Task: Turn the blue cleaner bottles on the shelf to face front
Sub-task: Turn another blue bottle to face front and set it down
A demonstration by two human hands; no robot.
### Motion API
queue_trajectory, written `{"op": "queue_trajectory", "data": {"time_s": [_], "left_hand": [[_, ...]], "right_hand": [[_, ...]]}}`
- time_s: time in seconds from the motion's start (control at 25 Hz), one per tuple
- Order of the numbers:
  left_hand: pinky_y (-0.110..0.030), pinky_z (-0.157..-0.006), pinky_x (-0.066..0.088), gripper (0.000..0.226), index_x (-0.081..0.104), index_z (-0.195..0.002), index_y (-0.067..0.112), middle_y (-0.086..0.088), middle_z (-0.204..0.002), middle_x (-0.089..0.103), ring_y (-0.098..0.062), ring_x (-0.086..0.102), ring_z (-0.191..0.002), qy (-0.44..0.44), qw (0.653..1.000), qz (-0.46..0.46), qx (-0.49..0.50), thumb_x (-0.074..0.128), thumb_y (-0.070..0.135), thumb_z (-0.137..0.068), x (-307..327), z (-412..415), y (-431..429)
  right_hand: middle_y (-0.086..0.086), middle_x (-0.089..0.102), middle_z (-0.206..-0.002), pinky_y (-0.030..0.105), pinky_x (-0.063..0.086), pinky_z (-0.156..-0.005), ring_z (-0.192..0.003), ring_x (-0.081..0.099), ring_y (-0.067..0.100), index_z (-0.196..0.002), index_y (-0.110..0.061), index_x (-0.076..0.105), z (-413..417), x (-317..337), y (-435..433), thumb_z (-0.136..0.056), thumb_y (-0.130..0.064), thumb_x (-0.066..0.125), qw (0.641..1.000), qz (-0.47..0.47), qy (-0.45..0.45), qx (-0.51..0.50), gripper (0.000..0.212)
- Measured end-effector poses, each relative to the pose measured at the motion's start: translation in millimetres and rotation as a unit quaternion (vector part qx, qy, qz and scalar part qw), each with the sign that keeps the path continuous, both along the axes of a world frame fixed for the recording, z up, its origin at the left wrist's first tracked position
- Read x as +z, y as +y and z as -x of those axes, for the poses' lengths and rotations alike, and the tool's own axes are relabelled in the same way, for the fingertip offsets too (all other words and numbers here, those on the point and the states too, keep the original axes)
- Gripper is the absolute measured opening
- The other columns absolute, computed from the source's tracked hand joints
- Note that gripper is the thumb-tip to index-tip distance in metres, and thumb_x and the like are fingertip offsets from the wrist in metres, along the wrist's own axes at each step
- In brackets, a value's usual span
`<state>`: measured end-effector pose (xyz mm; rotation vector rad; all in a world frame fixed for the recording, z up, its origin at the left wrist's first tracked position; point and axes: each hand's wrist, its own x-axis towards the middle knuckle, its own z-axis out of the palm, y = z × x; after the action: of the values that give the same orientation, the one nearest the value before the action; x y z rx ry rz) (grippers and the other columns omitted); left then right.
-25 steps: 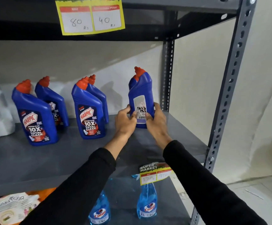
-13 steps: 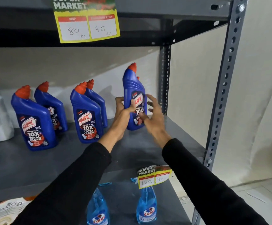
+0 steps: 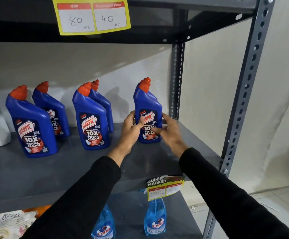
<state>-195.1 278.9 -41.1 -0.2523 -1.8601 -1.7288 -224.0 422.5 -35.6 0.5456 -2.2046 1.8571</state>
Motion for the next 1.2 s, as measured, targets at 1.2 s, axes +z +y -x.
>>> {"op": "queue_trajectory", "data": {"time_s": [1.2], "left_hand": [[-0.012,-0.06,0.054,0.024,0.064,-0.084,0.023,0.006,-0.083,0.071,-0.004,0.068,-0.074,-0.156,0.979,0.11,0.078,0.082,0.01,-0.076,-13,-70,6]], "right_hand": [[0.009,0.066,-0.127,0.028,0.053,-0.087,-0.106,0.058,0.011,-0.135,-0.008,0.053,-41,-26,46,-0.089,-0.019,0.069,0.989,-0.129,-0.065,-0.012,0.051]]}}
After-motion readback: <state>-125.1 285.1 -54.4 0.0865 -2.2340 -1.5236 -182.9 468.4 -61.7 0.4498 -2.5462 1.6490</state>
